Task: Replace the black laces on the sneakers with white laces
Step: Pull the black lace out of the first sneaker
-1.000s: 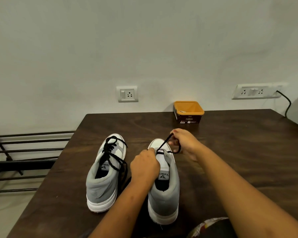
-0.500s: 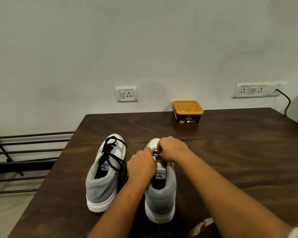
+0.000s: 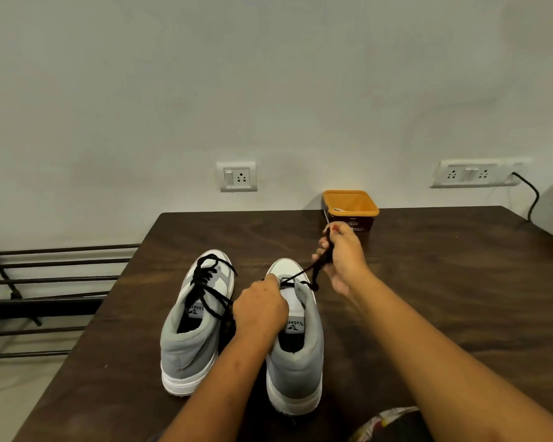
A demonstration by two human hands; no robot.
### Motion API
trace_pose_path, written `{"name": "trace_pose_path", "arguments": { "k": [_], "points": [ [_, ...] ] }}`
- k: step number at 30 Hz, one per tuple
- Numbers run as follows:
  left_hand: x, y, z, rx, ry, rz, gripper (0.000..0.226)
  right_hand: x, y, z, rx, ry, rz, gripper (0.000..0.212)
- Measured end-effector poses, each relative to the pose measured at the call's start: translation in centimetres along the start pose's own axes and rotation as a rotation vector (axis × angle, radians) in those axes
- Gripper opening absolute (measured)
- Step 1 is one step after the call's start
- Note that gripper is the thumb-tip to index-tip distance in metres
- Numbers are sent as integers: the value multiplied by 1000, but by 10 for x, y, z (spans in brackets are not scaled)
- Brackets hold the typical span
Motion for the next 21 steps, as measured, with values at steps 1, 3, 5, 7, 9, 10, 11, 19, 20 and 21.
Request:
{"name": "trace_pose_path", "arguments": {
  "k": [1,3,5,7,9,10,11,19,20,21],
  "points": [
    [0,0,0,-1,1,1,28,1,0,-1,-26,-29,168,31],
    [0,0,0,-1,4,3,27,7,0,-3,-208,-112,843,29],
    [0,-1,0,-6,9,10,26,16,13,-2,-309,-230,1323,19],
    [0,-2,-1,-5,16,15,24,21,27,1,-254,-311,1564,13],
    [0,-2,-1,-2,22,20,25,27,35,5,-252,-316,1766,23],
    [-1,-3,-1,-3,23,25,25,30,35,6,-269,-302,1812,24],
    [-1,-3,-1,-4,23,32,25,32,33,6,-298,-281,1834,23],
    [-2,-2,-1,-16,-8,48,29,-4,19,-15,-274,-81,1437,24],
    [-2,0,0,-12,-10,42,30,-5,23,-17,-272,-70,1367,24],
    [-2,2,0,-6,-12,36,29,-4,25,-17,-278,-65,1278,24]
  ]
}}
Point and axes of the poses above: each hand's wrist, its own z-axis away from the middle knuckle, its own x-axis out of the palm, y = z × x, the point moved 5 cm from there along -z, towards the middle knuckle, and after that the axes turned 4 degrees about x, right-handed, at the moved point
